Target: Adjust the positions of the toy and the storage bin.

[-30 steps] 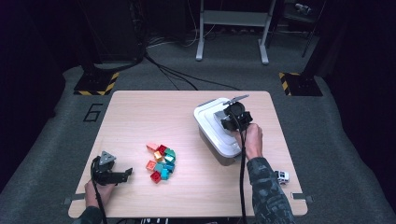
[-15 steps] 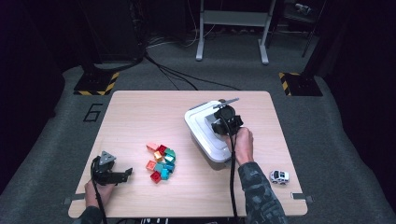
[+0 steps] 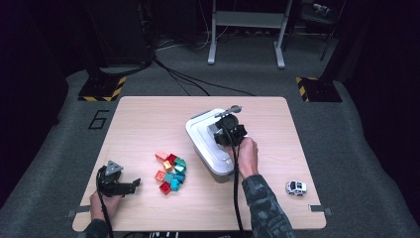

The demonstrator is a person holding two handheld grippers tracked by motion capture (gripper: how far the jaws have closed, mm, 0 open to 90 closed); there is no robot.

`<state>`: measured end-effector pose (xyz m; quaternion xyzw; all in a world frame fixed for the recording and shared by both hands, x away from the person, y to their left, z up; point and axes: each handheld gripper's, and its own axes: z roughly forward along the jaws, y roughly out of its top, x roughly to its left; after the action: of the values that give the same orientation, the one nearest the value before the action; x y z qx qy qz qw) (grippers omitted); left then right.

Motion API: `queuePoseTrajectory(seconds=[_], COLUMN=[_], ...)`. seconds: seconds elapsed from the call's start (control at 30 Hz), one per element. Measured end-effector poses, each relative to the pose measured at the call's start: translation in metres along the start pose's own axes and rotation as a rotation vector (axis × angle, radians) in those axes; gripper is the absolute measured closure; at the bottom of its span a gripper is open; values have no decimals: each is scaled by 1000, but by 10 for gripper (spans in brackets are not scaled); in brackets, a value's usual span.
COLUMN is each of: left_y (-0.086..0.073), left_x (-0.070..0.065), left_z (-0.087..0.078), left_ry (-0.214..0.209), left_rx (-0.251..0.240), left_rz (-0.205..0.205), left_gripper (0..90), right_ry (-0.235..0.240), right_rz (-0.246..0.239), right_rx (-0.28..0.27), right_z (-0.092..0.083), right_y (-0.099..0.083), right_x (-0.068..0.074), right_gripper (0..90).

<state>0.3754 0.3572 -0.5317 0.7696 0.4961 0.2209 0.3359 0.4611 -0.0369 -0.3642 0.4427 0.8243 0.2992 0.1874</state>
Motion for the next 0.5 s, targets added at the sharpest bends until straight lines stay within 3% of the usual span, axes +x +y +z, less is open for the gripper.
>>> queuePoseTrajectory(seconds=[0.5], left_y=[0], left_x=[0], left_z=[0], left_ry=[0], left_rx=[-1], left_rz=[0], left_gripper=[69], right_ry=[14], right_rz=[-7], right_rx=[5], right_z=[5], right_y=[7], right_x=[23], right_gripper=[674])
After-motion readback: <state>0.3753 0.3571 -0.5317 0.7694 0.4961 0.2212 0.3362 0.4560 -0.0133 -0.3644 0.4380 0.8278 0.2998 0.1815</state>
